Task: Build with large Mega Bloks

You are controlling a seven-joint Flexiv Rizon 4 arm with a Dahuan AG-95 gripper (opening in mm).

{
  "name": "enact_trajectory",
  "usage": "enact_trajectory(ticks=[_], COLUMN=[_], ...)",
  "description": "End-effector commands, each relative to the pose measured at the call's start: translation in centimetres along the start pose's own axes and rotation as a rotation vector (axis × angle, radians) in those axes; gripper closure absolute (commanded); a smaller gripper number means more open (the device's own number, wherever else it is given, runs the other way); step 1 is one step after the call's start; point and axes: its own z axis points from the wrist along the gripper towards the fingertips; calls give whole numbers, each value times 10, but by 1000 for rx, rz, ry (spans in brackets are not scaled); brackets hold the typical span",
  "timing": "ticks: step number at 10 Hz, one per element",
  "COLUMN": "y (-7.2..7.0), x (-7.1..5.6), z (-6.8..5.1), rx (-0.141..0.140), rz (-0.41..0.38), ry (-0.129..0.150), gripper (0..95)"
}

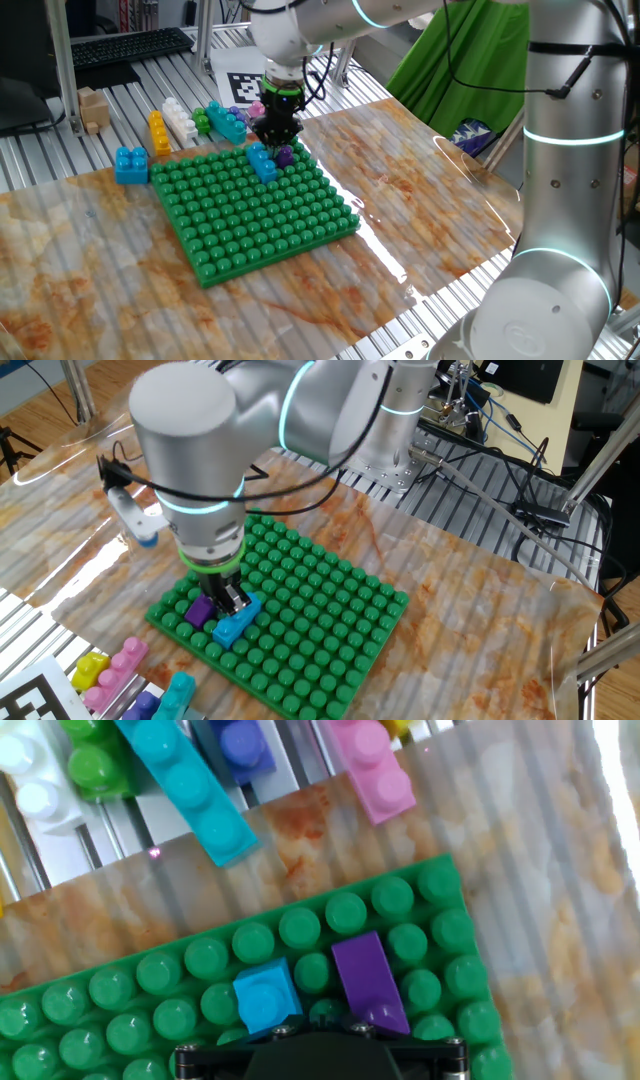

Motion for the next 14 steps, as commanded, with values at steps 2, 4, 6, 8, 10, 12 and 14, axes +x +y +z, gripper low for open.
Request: enact_trajectory(ticks=[2, 4, 6, 8, 10, 12, 14], y=[-4, 1, 8, 17, 24, 33, 45], x=[-2, -2, 0, 3, 0, -6, -6], z=[-16, -25, -33, -32, -30, -29, -30], rx=[44, 35, -6, -26, -24, -25, -26], rz=[-35, 3, 68, 125, 138, 150, 179], ry=[14, 34, 50, 52, 48, 44, 44], gripper=[760, 760, 570, 570, 570, 570, 570])
